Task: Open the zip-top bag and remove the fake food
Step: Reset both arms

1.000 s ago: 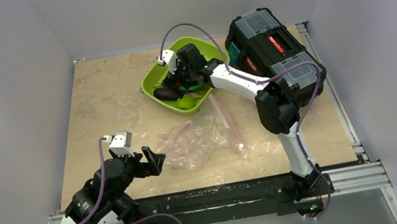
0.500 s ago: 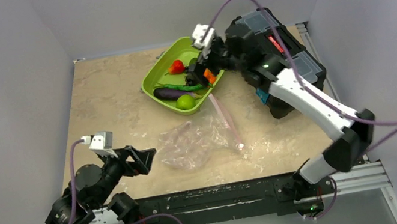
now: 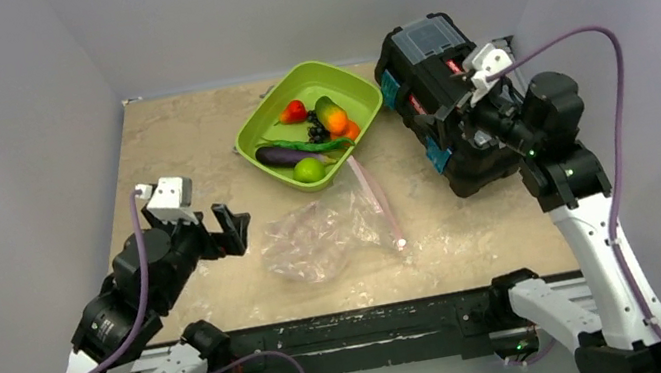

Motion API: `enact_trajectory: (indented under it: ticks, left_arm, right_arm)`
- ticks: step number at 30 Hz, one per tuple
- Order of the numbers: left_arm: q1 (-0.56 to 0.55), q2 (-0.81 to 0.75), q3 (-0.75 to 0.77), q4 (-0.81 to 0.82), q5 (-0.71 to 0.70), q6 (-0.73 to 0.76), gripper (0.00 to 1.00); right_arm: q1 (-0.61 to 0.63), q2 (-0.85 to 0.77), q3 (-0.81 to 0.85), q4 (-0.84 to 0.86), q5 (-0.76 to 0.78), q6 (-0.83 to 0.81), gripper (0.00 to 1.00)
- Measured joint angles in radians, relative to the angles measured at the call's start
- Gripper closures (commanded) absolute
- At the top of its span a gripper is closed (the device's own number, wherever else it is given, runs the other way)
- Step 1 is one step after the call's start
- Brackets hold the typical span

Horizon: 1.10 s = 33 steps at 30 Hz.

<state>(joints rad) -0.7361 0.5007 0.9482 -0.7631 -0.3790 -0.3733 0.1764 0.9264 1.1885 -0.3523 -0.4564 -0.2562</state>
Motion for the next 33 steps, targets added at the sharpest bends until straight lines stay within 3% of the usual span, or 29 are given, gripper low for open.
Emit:
enact_trajectory:
  ticks: [6, 20, 33]
  left_arm:
    - [0.174, 0.077, 0.086, -0.005, 0.14, 0.035, 0.0]
    - [0.181, 0.053, 0.148, -0.02, 0.227, 0.054, 0.0]
    - [0.182, -0.002, 0.127, -0.048, 0.254, 0.044, 0.0]
  right_arm:
    - [-0.084, -0.119, -0.055, -0.008, 0.025, 0.066, 0.01]
    - [-0.119, -0.209, -0.114, -0.052, 0.254, 0.19, 0.01]
    - [-0.119, -0.2, -0.1, -0.056, 0.259, 0.193, 0.01]
